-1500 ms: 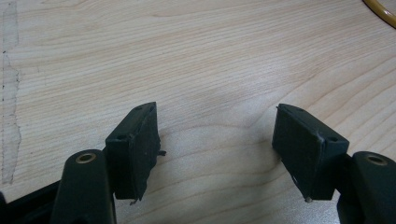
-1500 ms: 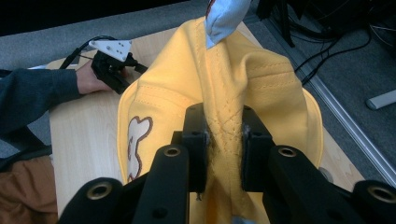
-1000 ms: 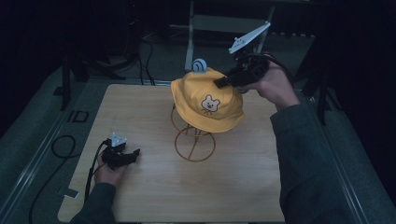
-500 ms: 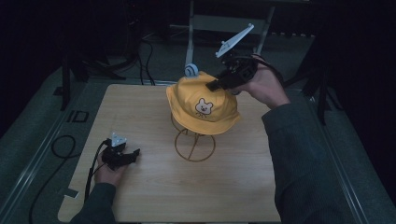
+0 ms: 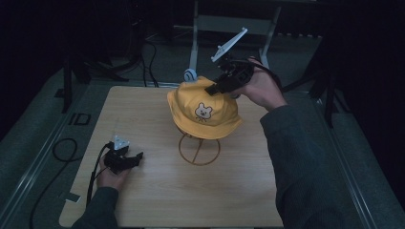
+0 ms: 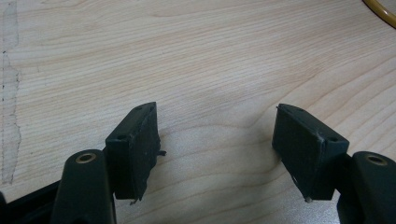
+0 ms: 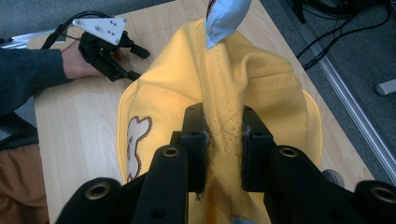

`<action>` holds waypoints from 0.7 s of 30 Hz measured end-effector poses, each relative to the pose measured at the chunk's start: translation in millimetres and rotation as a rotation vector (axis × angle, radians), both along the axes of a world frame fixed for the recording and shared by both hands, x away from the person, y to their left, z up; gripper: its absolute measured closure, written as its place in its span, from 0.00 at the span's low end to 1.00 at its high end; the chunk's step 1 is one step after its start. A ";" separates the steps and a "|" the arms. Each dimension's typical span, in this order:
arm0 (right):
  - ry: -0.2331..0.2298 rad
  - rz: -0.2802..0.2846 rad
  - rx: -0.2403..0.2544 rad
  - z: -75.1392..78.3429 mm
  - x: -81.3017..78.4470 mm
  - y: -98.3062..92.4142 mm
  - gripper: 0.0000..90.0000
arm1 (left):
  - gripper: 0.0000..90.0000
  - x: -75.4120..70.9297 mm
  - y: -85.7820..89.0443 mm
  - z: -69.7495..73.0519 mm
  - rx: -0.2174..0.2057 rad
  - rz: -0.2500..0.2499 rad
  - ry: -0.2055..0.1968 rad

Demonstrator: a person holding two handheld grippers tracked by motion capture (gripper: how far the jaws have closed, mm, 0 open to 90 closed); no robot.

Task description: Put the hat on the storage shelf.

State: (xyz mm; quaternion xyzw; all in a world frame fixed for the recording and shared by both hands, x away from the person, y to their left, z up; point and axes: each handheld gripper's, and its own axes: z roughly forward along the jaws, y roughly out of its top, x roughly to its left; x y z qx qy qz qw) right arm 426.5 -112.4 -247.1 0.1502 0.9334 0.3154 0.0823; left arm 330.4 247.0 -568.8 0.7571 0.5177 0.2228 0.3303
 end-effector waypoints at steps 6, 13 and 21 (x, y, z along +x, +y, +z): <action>0.000 0.008 -0.011 -1.6 0.6 8.3 0.84 | 0.35 0.0 0.0 0.0 0.000 0.000 0.000; -0.001 -0.004 -0.030 -7.2 2.7 16.5 0.78 | 0.35 0.0 0.0 0.0 0.000 0.000 0.000; -0.017 -0.020 0.011 -9.1 4.9 15.8 0.72 | 0.35 0.0 0.0 0.0 0.000 0.000 0.000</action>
